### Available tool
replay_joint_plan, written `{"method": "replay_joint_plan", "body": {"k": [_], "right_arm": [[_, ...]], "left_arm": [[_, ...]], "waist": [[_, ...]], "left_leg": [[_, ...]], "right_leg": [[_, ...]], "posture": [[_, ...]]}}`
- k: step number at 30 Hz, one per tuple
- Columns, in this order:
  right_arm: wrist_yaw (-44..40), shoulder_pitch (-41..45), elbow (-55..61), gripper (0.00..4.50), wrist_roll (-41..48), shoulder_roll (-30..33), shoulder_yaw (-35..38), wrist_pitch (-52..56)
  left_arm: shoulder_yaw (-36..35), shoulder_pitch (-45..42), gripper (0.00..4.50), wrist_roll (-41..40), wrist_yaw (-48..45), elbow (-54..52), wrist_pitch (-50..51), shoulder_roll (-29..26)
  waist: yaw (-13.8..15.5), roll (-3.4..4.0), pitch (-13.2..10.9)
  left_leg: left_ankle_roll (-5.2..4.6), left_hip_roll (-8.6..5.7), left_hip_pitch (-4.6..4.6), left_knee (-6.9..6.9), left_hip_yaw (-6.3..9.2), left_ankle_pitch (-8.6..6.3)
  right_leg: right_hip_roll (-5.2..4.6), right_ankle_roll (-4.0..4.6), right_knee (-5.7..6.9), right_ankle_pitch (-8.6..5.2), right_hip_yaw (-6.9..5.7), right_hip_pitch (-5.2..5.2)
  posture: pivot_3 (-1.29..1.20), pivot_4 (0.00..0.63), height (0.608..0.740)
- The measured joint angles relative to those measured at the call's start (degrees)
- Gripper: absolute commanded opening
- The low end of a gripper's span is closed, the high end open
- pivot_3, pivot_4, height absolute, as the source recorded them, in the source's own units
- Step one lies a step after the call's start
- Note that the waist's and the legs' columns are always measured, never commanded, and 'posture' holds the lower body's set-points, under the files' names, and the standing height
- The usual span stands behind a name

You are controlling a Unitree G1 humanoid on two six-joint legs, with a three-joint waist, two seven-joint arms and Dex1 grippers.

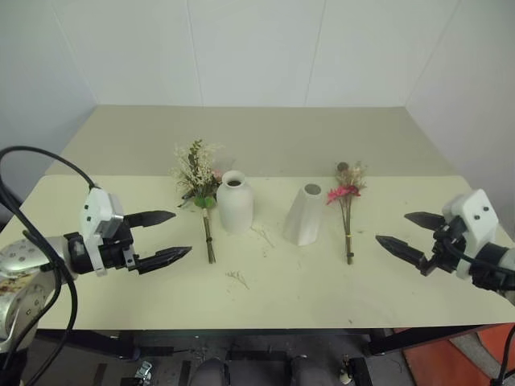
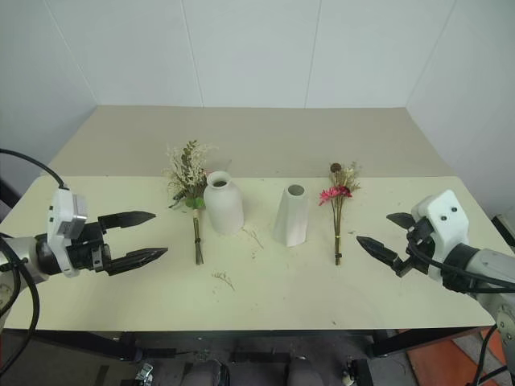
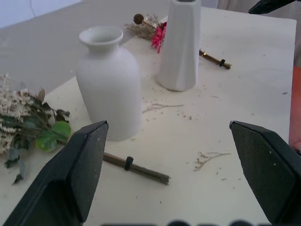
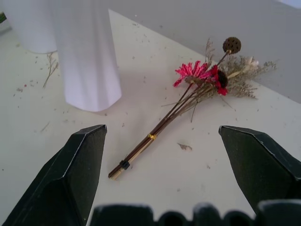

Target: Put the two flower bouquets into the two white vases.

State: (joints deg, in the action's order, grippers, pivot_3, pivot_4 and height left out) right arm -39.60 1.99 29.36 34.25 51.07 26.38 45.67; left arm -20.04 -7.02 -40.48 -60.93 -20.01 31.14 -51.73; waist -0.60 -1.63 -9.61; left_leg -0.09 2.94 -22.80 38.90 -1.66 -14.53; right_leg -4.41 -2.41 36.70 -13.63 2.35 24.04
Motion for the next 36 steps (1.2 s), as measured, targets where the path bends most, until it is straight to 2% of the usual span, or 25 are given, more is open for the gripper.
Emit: {"method": "replay_joint_plan", "body": {"k": [4,8,15,22,27,30,36], "right_arm": [[3.61,7.69,-2.15,4.48,1.59,0.01,-4.14,7.66],[8.66,17.75,-6.48,4.48,2.88,-0.23,-10.12,20.34],[15.42,33.69,-17.82,4.48,1.22,-6.37,-18.71,35.99],[17.23,41.60,-31.43,4.48,-4.85,-9.39,-28.28,37.41],[16.77,45.69,-42.29,4.48,-10.08,-11.37,-32.76,33.96],[15.90,47.59,-46.07,3.62,-12.71,-12.21,-34.60,30.34],[15.10,48.88,-49.12,1.46,-16.42,-14.46,-35.08,26.48]], "left_arm": [[3.27,-5.26,4.50,0.15,-2.14,2.84,-0.31,0.00],[5.68,-10.92,4.50,0.13,-4.19,5.47,-0.83,0.02],[10.46,-19.65,4.50,0.62,-8.29,9.49,-1.27,0.72],[14.92,-27.29,4.50,2.14,-12.10,13.86,-2.22,3.13],[16.70,-31.25,4.50,2.62,-14.15,16.41,-2.67,5.00],[16.90,-31.97,4.50,3.37,-14.81,17.39,-3.06,5.48],[17.00,-32.25,4.50,4.44,-15.37,17.65,-3.37,5.90]], "waist": [[-0.12,0.00,0.00],[-0.35,0.00,0.00],[-0.28,0.00,0.00],[-0.21,0.00,0.00],[-0.30,0.00,0.00],[-0.57,0.00,0.00],[-0.84,0.00,0.00]], "left_leg": [[0.00,-0.01,-0.02,0.05,0.00,0.01],[0.00,-0.01,-0.05,0.03,0.00,0.01],[-0.01,-0.02,-0.15,0.04,0.00,0.01],[-0.01,-0.04,-0.35,0.05,0.01,0.01],[-0.01,-0.04,-0.37,0.04,0.01,0.01],[-0.01,-0.04,-0.36,0.04,0.01,0.01],[-0.01,-0.03,-0.35,0.04,0.02,0.01]], "right_leg": [[0.00,0.01,0.06,0.00,0.02,0.03],[0.01,0.01,0.06,0.00,0.03,0.08],[0.01,0.01,0.04,0.01,0.03,0.16],[0.00,0.00,-0.01,0.01,0.00,0.28],[0.00,0.00,0.00,0.01,-0.01,0.30],[0.00,0.00,0.01,0.01,0.00,0.30],[0.01,0.00,0.03,0.01,0.00,0.30]], "posture": [[0.00,0.150,0.740],[0.00,0.150,0.740],[0.00,0.150,0.740],[0.00,0.150,0.740],[0.00,0.150,0.740],[0.00,0.150,0.740],[0.00,0.150,0.740]]}}
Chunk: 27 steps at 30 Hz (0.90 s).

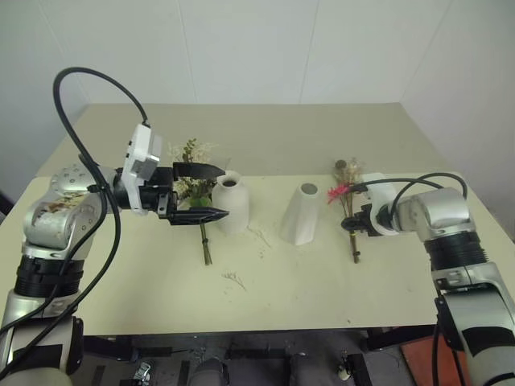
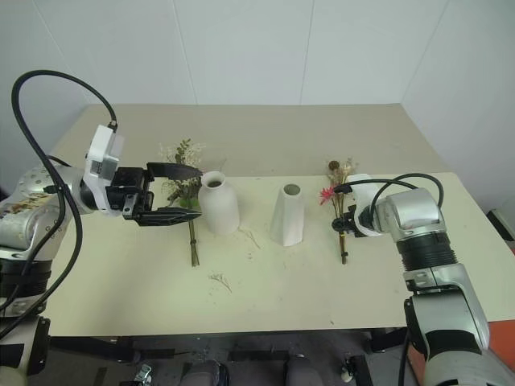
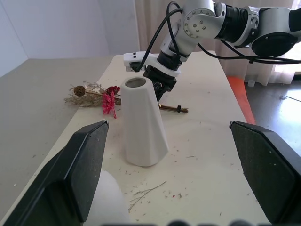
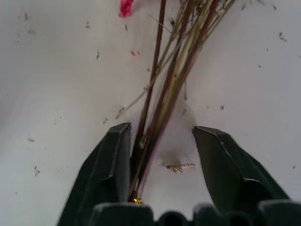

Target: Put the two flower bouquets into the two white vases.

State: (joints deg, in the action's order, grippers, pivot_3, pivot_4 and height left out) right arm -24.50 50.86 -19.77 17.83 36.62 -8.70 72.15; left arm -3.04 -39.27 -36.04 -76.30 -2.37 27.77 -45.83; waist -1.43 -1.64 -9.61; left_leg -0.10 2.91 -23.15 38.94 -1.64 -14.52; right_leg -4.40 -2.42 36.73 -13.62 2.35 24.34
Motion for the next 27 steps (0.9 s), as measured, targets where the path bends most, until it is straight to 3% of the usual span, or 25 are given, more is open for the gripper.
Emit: {"method": "replay_joint_plan", "body": {"k": [4,5,9,14,22,27], "right_arm": [[-0.18,0.02,-0.10,0.11,-1.63,-0.84,0.32,-0.74],[-0.11,0.07,-0.10,0.02,-1.97,-1.22,0.54,-0.76],[2.13,0.19,-1.15,0.02,-2.60,-2.67,4.11,-0.05],[7.60,1.82,-0.43,0.02,-3.02,-4.48,14.23,3.12],[13.50,-0.94,21.08,0.02,1.74,-14.36,32.24,-12.08],[12.23,-2.02,31.59,0.02,7.01,-17.27,33.27,-16.75]], "left_arm": [[-0.01,0.00,4.50,0.09,-0.20,0.00,0.00,0.00],[-0.01,0.00,4.50,0.10,-0.21,-0.01,0.00,0.01],[-0.01,0.00,4.50,0.12,-0.22,-0.02,0.00,0.00],[-0.07,0.33,4.50,0.14,-0.23,-0.27,0.01,-0.01],[-0.16,1.68,4.50,0.12,0.61,-0.48,0.21,0.12],[-0.16,1.68,4.50,0.09,1.46,-0.44,0.91,0.62]], "waist": [[-0.01,0.00,0.00],[-0.02,0.00,0.00],[0.05,0.00,0.00],[0.24,0.01,0.00],[0.24,0.01,0.00],[0.32,0.02,0.00]], "left_leg": [[0.00,0.00,0.00,0.00,0.00,0.00],[0.00,0.00,0.00,0.00,0.00,0.00],[0.00,0.00,-0.01,0.00,0.00,0.00],[0.00,0.00,-0.04,-0.05,0.00,0.00],[0.00,0.01,-0.13,-0.10,0.02,0.00],[0.00,0.01,-0.12,-0.08,0.02,0.00]], "right_leg": [[0.00,0.00,0.00,0.00,0.00,0.00],[0.00,0.00,0.00,0.00,0.00,0.00],[-0.01,0.00,0.01,0.00,0.00,0.00],[0.00,0.00,0.04,0.00,-0.01,0.03],[0.00,-0.02,0.20,0.01,-0.01,0.11],[0.00,-0.02,0.25,0.01,-0.02,0.10]], "posture": [[0.00,0.150,0.740],[0.00,0.150,0.740],[0.00,0.150,0.740],[0.00,0.150,0.740],[0.00,0.150,0.740],[0.00,0.150,0.740]]}}
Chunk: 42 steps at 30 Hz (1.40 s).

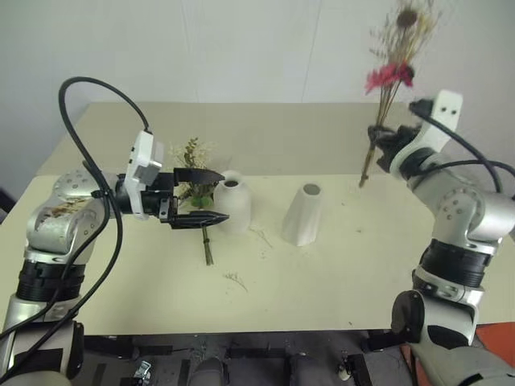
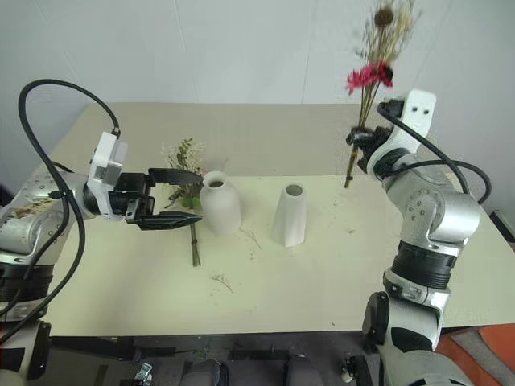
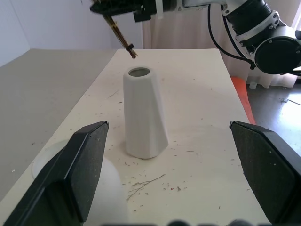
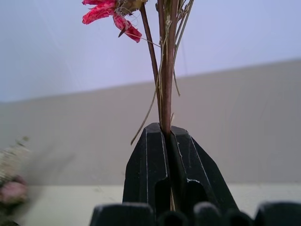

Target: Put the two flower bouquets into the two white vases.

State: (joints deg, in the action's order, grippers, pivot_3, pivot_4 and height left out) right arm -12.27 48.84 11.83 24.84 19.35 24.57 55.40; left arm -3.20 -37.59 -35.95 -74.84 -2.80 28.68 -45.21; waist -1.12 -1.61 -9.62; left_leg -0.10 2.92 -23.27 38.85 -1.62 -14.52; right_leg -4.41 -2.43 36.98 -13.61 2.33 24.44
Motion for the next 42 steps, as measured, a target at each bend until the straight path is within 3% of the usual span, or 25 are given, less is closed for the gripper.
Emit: {"method": "replay_joint_plan", "body": {"k": [5,12,24,42], "right_arm": [[-0.79,-0.64,7.34,0.02,6.13,-1.96,-0.01,-1.00],[-1.29,-7.83,15.97,0.02,11.26,-3.08,-4.06,-1.55],[-1.24,-9.33,14.47,0.02,8.66,-4.79,-12.82,-10.93],[-3.52,-17.49,12.15,0.02,2.77,-4.50,-17.91,-20.16]], "left_arm": [[0.00,0.01,4.50,0.00,0.01,0.00,0.07,0.12],[-0.16,0.10,4.50,-0.04,0.47,0.02,0.24,0.13],[-0.18,0.15,4.50,-0.14,1.59,0.01,0.52,0.12],[-0.38,0.15,4.50,-0.16,1.52,-0.02,1.66,-0.64]], "waist": [[0.02,0.00,0.00],[0.07,0.00,0.00],[-0.06,0.00,0.00],[0.05,0.00,0.00]], "left_leg": [[0.00,0.00,0.01,-0.01,0.01,0.00],[0.00,0.00,0.03,0.00,0.02,0.00],[0.00,0.00,0.04,0.00,0.02,0.00],[0.00,0.00,0.05,0.01,0.03,0.00]], "right_leg": [[0.00,0.00,0.00,0.00,-0.01,-0.01],[0.00,0.00,0.02,0.00,0.00,-0.03],[0.01,0.00,0.01,0.00,0.00,-0.03],[0.01,0.00,0.00,-0.01,0.00,-0.05]], "posture": [[0.00,0.150,0.740],[0.00,0.150,0.740],[0.00,0.150,0.740],[0.00,0.150,0.740]]}}
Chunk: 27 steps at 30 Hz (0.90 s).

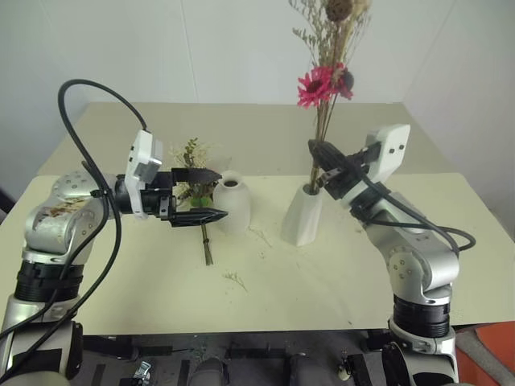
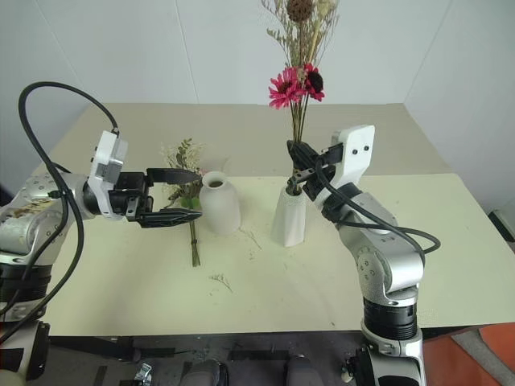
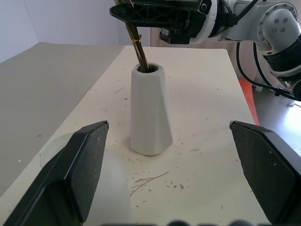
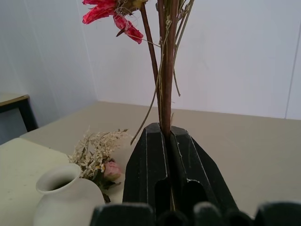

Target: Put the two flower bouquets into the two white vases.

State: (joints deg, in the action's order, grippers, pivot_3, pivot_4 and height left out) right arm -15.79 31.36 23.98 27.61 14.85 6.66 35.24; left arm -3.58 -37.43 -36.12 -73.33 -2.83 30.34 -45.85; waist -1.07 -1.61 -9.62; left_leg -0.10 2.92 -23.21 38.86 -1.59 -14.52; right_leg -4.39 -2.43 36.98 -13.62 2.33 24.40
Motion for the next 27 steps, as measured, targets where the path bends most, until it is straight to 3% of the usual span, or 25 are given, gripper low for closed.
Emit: {"method": "replay_joint_plan", "body": {"k": [7,11,15,20,27], "right_arm": [[-0.52,-4.16,-2.58,0.02,-2.83,-0.66,-1.86,-3.84],[-1.07,-5.17,-2.81,1.12,-3.87,-0.75,-2.62,-5.54],[-1.77,-7.11,-2.13,2.52,-3.79,-0.07,-2.49,-6.16],[-3.43,-11.44,4.18,4.18,-1.42,5.09,0.48,-4.36],[-11.85,-18.72,10.57,4.18,5.57,19.02,6.68,1.56]], "left_arm": [[0.00,-0.03,4.50,-0.01,-0.09,0.01,0.23,-0.01],[0.01,-0.24,4.50,0.00,-0.36,0.05,0.24,0.00],[0.02,-0.86,4.50,0.00,-0.37,0.09,0.24,0.02],[0.03,-0.92,4.50,0.00,-0.37,0.34,0.27,0.16],[-0.75,-0.92,4.50,-0.20,0.18,1.07,0.95,0.19]], "waist": [[0.02,0.00,0.00],[-0.01,0.00,0.00],[0.05,0.00,0.00],[0.36,0.00,0.00],[0.29,-0.02,0.00]], "left_leg": [[0.00,0.00,0.00,0.00,0.00,0.00],[0.00,0.00,0.00,0.00,0.00,0.00],[0.00,0.00,0.01,0.00,0.00,0.00],[0.00,-0.01,-0.03,0.01,0.01,0.00],[0.00,-0.01,0.07,0.04,0.01,0.00]], "right_leg": [[0.00,0.00,-0.02,0.00,0.00,0.00],[0.00,0.00,-0.02,0.00,0.00,0.00],[0.00,0.00,-0.02,0.00,0.00,-0.01],[-0.01,-0.01,-0.07,0.00,-0.01,-0.02],[0.00,-0.01,-0.27,-0.01,0.00,-0.09]], "posture": [[0.00,0.150,0.740],[0.00,0.150,0.740],[0.00,0.150,0.740],[0.00,0.150,0.740],[0.00,0.150,0.740]]}}
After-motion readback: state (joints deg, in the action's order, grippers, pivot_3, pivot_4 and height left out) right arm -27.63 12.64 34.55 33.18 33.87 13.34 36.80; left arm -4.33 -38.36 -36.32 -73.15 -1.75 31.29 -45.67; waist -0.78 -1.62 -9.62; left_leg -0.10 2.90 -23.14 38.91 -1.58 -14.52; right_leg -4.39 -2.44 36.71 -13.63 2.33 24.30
